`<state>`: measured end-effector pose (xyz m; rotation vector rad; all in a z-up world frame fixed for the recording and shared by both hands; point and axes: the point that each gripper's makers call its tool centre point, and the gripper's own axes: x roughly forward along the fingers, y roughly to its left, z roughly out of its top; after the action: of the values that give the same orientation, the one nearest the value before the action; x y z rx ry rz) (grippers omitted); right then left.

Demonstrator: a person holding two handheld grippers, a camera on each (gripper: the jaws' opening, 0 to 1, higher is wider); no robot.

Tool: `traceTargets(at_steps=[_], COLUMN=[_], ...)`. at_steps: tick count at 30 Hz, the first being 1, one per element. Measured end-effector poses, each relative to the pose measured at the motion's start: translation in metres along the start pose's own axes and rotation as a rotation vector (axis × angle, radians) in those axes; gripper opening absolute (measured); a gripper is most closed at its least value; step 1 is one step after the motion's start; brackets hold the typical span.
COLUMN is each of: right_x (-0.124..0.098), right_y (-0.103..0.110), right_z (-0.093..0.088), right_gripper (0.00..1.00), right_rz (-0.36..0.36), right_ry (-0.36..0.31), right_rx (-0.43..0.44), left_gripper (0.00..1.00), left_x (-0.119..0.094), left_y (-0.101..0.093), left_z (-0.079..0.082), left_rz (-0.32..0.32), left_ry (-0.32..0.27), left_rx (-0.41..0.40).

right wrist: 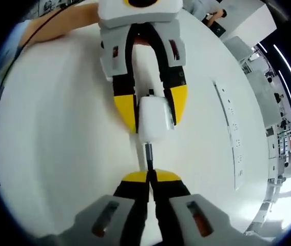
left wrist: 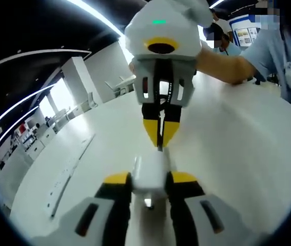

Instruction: Plug the desk Type‑C cable into the charger adapter.

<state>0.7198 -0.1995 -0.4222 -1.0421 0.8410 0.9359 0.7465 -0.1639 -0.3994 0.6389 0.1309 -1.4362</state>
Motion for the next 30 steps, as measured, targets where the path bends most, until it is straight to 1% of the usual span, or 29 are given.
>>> traceTargets(at_steps=[8, 11, 17, 20, 23, 26, 29, 30], right_x=[-0.001, -0.002, -0.003, -0.002, 0.001, 0.003, 0.004, 0.005], right_y=[-0.002, -0.001, -0.002, -0.003, -0.01, -0.013, -0.014, -0.016], right_z=[0.003, 0.003, 0.003, 0.003, 0.006, 0.011, 0.013, 0.014], right_gripper=[0.03, 0.03, 0.04, 0.04, 0.05, 0.06, 0.07, 0.07], right_rz=[-0.003, -0.012, -0.012, -0.025, -0.045, -0.058, -0.068, -0.084], right_ry=[-0.011, 0.003, 0.002, 0.005, -0.049, -0.085, -0.097, -0.099], right_rx=[0.023, 0.015, 0.013, 0.002, 0.023, 0.025, 0.021, 0.013], left_gripper=[0.28, 0.28, 0.28, 0.29, 0.29, 0.29, 0.29, 0.29], left_x=[-0.001, -0.001, -0.001, -0.001, -0.002, -0.006, -0.006, -0.005], left_y=[-0.001, -0.001, 0.0, 0.001, 0.004, 0.008, 0.009, 0.011], left_z=[0.0, 0.0, 0.0, 0.0, -0.003, -0.007, -0.008, -0.009], left_rz=[0.003, 0.004, 0.007, 0.01, 0.022, 0.025, 0.031, 0.036], left_ry=[0.009, 0.01, 0.011, 0.01, 0.024, 0.024, 0.037, 0.04], left_rx=[0.002, 0.002, 0.001, -0.001, 0.002, 0.002, 0.011, 0.012])
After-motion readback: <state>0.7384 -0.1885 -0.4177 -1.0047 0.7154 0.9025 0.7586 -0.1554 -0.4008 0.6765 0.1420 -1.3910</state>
